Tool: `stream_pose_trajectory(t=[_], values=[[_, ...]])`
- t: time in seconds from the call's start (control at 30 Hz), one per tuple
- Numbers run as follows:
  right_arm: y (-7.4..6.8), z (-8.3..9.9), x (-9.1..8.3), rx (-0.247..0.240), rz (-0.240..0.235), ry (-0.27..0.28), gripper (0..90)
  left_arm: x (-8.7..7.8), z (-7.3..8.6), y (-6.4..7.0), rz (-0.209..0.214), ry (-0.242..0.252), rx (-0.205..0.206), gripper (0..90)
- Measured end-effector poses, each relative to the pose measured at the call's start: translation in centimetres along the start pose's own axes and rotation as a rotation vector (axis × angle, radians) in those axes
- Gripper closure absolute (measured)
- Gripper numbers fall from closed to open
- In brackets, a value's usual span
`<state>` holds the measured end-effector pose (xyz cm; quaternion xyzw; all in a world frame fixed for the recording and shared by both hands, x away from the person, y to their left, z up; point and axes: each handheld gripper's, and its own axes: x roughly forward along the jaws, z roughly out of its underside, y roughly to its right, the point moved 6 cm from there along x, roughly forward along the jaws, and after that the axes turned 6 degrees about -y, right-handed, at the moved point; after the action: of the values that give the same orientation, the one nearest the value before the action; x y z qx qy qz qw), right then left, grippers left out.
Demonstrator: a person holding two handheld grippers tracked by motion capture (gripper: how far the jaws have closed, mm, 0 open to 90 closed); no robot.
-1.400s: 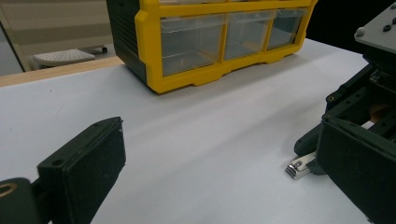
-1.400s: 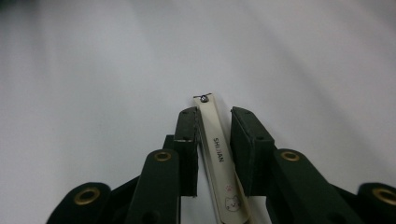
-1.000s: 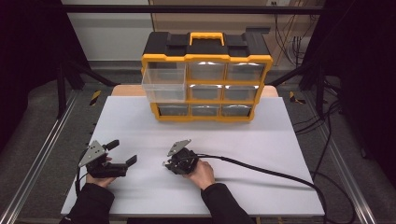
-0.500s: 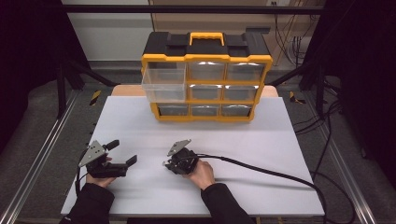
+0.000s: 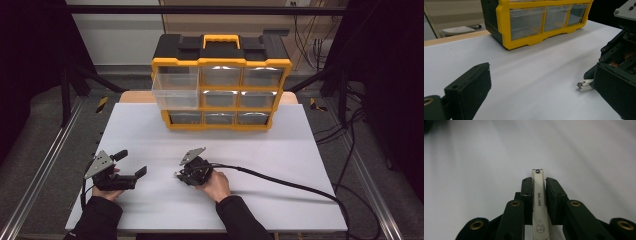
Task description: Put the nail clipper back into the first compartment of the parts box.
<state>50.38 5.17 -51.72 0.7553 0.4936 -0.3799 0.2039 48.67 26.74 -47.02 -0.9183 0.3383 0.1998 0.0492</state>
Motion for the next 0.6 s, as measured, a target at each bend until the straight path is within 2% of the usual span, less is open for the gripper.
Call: stream_pose_trajectory(t=[0.3, 0.6], values=[[-0.1, -0.3, -0.6, -0.006, -0.01, 0.009, 77.1, 0.0, 0.0, 0.0, 0.001, 0.0, 0.002, 1.8], [-0.3, -0.8, -2.0, -0.012, -0.012, 0.021, 77.1, 0.0, 0.0, 0.0, 0.0, 0.0, 0.002, 1.8]])
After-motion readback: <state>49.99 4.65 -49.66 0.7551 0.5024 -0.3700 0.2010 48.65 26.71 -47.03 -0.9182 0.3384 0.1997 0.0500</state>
